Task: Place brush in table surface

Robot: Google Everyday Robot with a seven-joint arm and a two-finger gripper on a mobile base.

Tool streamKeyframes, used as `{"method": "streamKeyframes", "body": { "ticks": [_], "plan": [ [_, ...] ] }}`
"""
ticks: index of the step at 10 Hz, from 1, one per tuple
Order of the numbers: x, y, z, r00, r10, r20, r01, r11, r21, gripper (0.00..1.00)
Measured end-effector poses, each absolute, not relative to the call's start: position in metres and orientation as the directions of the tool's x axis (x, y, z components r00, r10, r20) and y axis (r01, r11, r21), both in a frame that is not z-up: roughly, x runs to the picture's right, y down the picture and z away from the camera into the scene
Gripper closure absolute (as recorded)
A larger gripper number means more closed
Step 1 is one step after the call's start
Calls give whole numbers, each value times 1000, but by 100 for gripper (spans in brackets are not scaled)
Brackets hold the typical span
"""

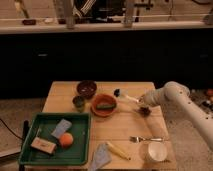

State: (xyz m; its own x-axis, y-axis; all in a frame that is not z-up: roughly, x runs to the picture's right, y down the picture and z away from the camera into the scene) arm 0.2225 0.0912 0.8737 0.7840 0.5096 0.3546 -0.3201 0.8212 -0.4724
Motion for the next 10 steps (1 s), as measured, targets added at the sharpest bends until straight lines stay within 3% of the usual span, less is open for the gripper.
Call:
{"method": "streamKeyframes", "body": {
  "ticks": [10],
  "plan": [
    [209,128,839,797,414,441,-83,797,-599,100]
  ]
}}
